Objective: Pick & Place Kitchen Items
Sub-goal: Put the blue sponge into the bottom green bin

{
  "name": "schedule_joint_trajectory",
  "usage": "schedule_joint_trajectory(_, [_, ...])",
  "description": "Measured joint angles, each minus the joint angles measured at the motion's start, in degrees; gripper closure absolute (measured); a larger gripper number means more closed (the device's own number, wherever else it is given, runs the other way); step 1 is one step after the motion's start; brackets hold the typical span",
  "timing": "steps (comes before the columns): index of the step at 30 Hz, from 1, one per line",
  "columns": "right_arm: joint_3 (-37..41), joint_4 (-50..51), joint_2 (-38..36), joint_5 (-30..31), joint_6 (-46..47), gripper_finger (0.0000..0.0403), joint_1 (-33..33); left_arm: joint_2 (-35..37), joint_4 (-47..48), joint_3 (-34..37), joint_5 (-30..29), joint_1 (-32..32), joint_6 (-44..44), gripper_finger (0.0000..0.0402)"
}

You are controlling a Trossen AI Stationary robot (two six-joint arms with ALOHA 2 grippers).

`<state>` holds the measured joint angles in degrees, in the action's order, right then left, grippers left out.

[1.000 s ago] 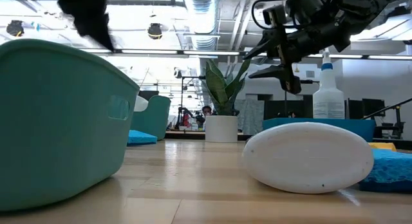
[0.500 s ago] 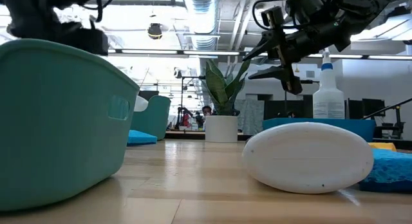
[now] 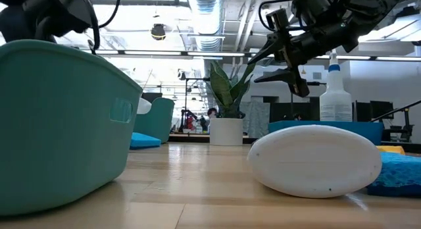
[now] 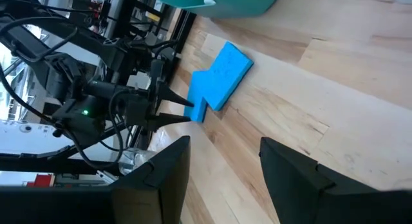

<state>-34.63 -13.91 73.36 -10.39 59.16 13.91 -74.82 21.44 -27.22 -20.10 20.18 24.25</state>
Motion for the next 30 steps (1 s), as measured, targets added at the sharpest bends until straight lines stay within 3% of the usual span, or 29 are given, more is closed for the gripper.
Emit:
schedule_joint_trajectory(11, [0.0, 0.13, 0.0, 0.0, 0.44, 0.0223, -0.04, -7.7, -5.47, -0.37, -1.55, 0.0, 3.75, 0.0285])
schedule_joint_trajectory(17, [0.02, 0.13, 0.0, -0.01, 0.44, 0.0223, -0.04, -7.09, -5.13, -0.12, -1.69, -0.02, 7.1, 0.0354])
schedule_joint_trajectory(20, [0.02, 0.13, 0.0, -0.01, 0.44, 0.0223, -0.04, -5.94, -5.15, -0.02, -1.09, -0.04, 11.19, 0.039])
schedule_joint_trajectory(26, [0.02, 0.07, 0.0, -0.02, 0.44, 0.0223, -0.15, -0.21, -6.36, 0.34, 1.06, -0.02, 22.11, 0.0397])
schedule_joint_trajectory(30, [0.04, -1.48, 0.0, -0.02, 0.36, 0.0223, -0.53, 6.39, -12.91, 0.24, 2.88, 0.0, 24.72, 0.0398])
